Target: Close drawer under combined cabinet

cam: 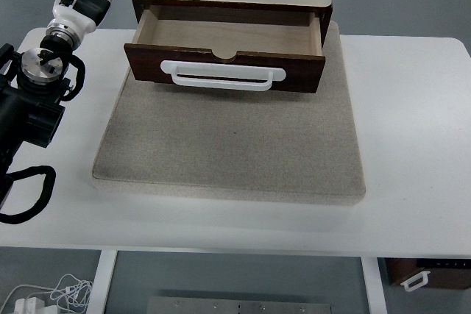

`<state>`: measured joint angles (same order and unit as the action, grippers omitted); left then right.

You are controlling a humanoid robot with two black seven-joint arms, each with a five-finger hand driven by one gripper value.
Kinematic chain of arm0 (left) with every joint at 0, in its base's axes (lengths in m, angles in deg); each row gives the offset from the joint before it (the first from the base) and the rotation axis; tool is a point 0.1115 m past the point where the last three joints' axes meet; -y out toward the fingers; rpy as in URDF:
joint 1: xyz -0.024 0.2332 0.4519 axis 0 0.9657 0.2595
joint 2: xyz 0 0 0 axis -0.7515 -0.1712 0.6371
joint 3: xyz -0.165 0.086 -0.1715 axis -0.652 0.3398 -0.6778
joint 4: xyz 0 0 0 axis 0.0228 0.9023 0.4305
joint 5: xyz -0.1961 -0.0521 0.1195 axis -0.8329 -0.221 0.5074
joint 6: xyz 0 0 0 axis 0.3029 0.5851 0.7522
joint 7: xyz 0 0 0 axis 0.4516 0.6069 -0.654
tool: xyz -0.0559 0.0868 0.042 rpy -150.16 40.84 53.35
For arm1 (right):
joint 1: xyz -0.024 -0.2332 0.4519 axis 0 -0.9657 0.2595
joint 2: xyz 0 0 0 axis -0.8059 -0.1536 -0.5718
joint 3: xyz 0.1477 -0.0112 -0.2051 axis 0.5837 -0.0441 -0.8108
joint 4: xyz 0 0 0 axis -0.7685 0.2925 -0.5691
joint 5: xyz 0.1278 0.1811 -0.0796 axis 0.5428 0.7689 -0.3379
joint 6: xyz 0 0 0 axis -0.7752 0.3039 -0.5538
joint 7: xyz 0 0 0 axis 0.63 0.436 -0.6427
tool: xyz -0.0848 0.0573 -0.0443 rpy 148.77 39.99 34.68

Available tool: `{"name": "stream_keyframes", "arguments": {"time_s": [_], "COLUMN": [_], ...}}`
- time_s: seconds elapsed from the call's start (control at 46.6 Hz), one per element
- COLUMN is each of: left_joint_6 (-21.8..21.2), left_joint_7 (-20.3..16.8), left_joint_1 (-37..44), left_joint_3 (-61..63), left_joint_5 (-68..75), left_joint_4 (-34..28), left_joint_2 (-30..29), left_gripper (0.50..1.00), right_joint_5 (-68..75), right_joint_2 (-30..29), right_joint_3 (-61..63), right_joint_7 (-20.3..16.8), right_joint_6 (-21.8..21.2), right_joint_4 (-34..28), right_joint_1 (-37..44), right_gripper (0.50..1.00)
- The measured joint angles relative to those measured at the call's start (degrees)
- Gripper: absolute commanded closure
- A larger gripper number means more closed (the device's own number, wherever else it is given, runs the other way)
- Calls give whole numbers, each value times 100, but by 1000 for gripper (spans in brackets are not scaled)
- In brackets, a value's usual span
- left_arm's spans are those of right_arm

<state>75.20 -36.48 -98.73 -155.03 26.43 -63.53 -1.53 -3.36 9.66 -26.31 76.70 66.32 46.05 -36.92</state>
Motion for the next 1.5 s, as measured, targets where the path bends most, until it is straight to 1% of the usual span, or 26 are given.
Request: {"name": "stream_keyframes", "arguments": {"time_s": [0.365,0.686,0.837,0.965,1.287,1.502], "left_joint_6": [37,-26,16,26,-32,-24], "left_joint_7": [-8,2,11,7,7,4], "left_joint_1": [-151,-600,-899,-979,-1143,-1482], "left_joint_3": [0,9,201,617,725,1536], "left_joint_5": [68,78,99,90,105,91], "left_joint_4": [2,2,81,479,1621,2394], "left_joint_2": [-20,-633,-1049,-1395,-2229,-2776], "left_gripper": [506,504,506,506,506,506], "right_joint_5": [0,0,0,0,0,0], "right_joint_2": [0,0,0,0,0,0], "right_joint_3": [0,0,0,0,0,0], "right_joint_7": [-1,0,0,-1,-1,0], "right_joint_6": [0,0,0,0,0,0], "right_joint_4": [0,0,0,0,0,0], "right_joint_1": [-2,0,1,0,-1,-1], "right_gripper": [548,548,548,548,548,548]}}
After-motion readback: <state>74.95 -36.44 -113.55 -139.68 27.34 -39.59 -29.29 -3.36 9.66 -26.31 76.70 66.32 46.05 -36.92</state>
